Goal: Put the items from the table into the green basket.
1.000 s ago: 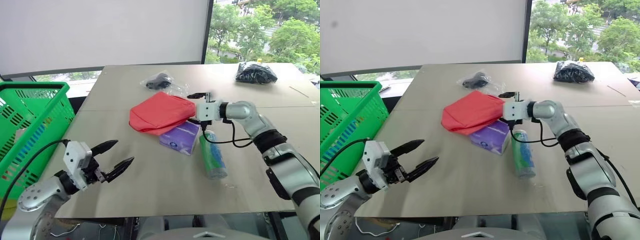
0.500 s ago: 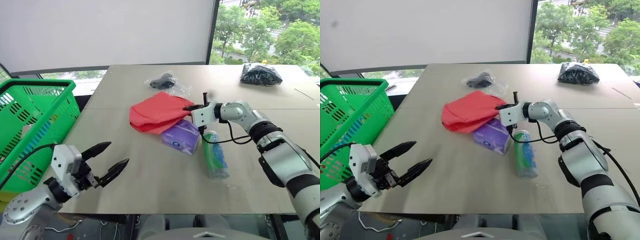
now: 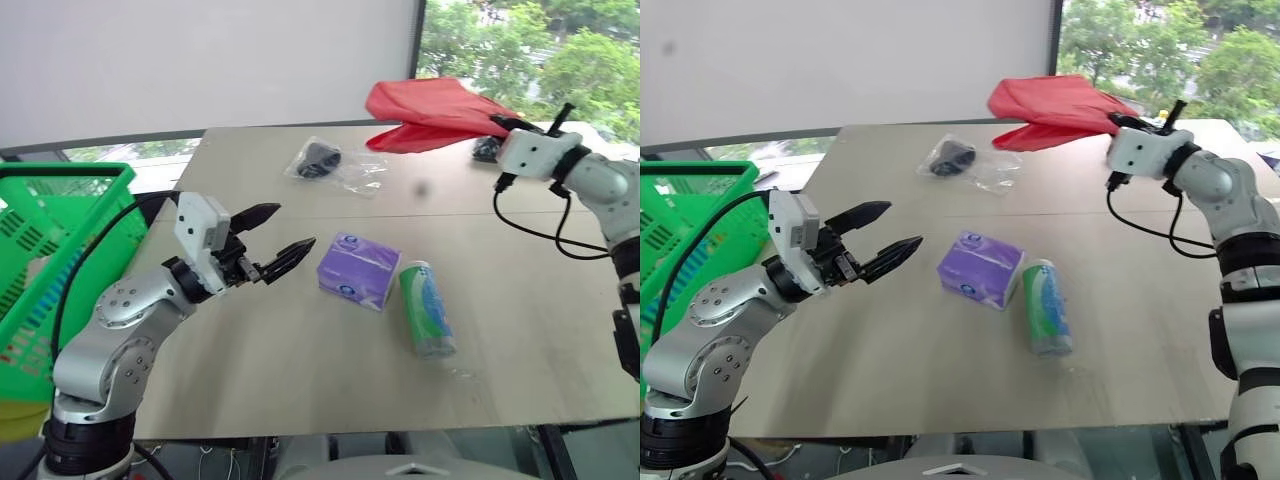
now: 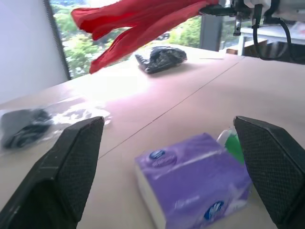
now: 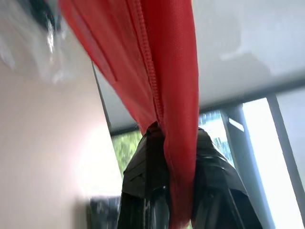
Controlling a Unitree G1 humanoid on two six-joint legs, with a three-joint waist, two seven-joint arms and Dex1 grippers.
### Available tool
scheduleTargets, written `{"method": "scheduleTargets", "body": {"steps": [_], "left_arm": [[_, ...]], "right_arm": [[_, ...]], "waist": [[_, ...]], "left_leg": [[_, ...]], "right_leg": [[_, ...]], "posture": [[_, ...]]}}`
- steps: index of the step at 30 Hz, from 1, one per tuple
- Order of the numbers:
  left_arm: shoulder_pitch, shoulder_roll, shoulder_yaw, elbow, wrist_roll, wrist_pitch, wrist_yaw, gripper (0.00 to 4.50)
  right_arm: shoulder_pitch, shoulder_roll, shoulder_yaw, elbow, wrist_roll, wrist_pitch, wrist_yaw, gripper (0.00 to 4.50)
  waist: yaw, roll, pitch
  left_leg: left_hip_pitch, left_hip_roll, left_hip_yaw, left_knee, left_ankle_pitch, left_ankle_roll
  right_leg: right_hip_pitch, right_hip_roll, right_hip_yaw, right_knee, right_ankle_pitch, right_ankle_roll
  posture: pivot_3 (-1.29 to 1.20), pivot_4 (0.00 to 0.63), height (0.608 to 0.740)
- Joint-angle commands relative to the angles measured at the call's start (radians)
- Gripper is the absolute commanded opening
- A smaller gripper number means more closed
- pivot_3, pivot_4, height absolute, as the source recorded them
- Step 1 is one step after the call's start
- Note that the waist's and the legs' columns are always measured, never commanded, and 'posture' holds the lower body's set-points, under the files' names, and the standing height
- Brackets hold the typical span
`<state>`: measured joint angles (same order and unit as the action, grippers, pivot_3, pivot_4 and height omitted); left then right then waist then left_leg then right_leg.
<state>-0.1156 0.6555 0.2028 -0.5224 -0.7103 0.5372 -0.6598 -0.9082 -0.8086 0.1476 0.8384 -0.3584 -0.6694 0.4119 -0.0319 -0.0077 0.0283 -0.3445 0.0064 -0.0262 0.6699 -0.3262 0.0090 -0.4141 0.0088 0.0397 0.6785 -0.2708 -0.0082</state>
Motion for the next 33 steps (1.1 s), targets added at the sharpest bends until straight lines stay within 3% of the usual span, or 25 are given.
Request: {"method": "scheduleTargets", "body": {"steps": [1, 4, 8, 11, 14, 23, 33], "left_arm": [[-0.043, -0.004, -0.024, -0.005, -0.017, 0.008, -0.019, 4.50], [-0.067, -0.009, -0.047, -0.001, -0.007, 0.003, -0.039, 4.50], [-0.085, -0.012, -0.078, 0.023, 0.022, 0.007, -0.043, 4.50], [-0.086, -0.015, -0.091, 0.043, 0.045, 0.004, -0.038, 4.50], [-0.093, -0.018, -0.133, 0.085, 0.144, -0.019, 0.002, 4.50], [-0.100, -0.142, -0.193, 0.134, 0.218, 0.148, 0.201, 4.50], [-0.121, -0.311, -0.211, 0.202, 0.265, 0.376, 0.404, 4.50]], "right_arm": [[0.065, -0.099, -0.079, -0.091, -0.018, 0.099, -0.082, 0.10], [0.162, -0.175, -0.112, -0.138, -0.057, 0.245, -0.132, 0.10], [0.320, -0.170, -0.099, -0.252, 0.017, 0.478, 0.093, 1.57], [0.501, -0.158, -0.123, -0.540, 0.247, 0.769, 0.407, 3.12], [0.680, -0.226, -0.155, -0.847, 0.479, 1.044, 0.659, 4.41], [0.569, -0.071, -0.409, -1.079, 0.934, 1.390, 0.631, 4.41], [0.515, 0.012, -0.445, -1.184, 1.171, 1.521, 0.546, 4.41]], "waist": [[-0.011, 0.000, 0.000], [-0.028, 0.000, 0.000], [-0.051, -0.001, -0.001], [-0.071, 0.000, 0.000], [-0.070, 0.006, 0.001], [-0.079, 0.003, 0.003], [-0.065, 0.001, 0.002]], "left_leg": [[0.000, 0.000, 0.000, 0.000, 0.000, 0.000], [-0.001, 0.000, 0.003, 0.000, -0.001, 0.001], [0.002, 0.001, 0.004, 0.002, -0.001, 0.003], [0.008, 0.003, 0.003, 0.003, -0.002, 0.004], [0.012, 0.004, 0.002, 0.003, -0.002, 0.004], [0.017, 0.002, 0.001, 0.005, -0.002, 0.004], [0.014, 0.001, -0.003, 0.005, -0.003, 0.005]], "right_leg": [[0.000, 0.000, 0.000, 0.000, 0.000, 0.000], [0.001, 0.000, 0.003, 0.001, 0.000, 0.000], [0.003, 0.003, 0.005, 0.003, 0.000, 0.000], [0.010, 0.007, 0.006, 0.003, 0.000, 0.000], [0.013, 0.008, 0.005, 0.003, 0.000, 0.001], [0.021, 0.008, 0.006, 0.000, 0.001, 0.003], [0.018, 0.007, 0.005, -0.001, 0.001, 0.004]], "posture": [[-0.10, 0.000, 0.740], [-0.12, 0.000, 0.740], [-0.13, 0.000, 0.740], [-0.14, 0.000, 0.740], [-0.14, 0.000, 0.740], [-0.17, 0.000, 0.740], [-0.17, 0.000, 0.740]]}}
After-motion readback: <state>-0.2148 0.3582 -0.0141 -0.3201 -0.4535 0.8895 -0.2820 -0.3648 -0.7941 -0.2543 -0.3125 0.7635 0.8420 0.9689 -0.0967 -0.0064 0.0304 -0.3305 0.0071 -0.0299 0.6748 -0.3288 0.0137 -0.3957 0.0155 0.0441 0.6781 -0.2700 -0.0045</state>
